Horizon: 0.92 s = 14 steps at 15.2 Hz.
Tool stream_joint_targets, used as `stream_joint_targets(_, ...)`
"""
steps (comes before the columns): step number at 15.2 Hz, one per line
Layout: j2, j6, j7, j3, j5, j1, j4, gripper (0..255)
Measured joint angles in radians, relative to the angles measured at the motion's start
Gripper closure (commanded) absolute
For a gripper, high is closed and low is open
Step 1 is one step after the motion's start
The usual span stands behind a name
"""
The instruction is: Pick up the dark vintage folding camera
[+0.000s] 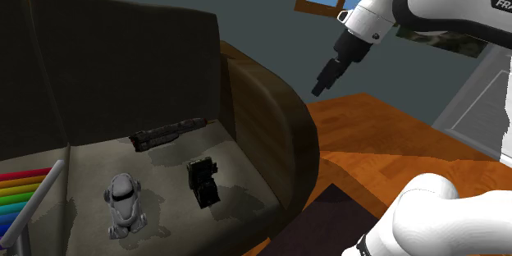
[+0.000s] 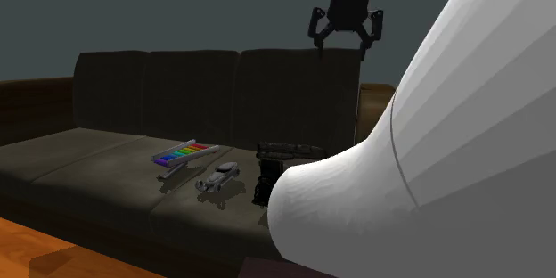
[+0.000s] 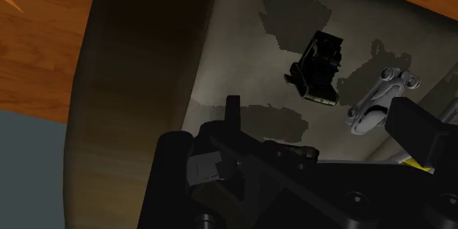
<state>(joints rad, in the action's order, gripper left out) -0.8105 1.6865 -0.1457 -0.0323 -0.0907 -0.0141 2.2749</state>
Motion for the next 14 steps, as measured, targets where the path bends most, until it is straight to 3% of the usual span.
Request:
stream_joint_targets(4, 0.013, 0.059, 0.037, -0.035, -0.011, -0.001, 0.047, 0)
stream_joint_targets(14, 0.162, 0.352, 0.218, -0.204, -0.049, -0.002, 0.193, 0)
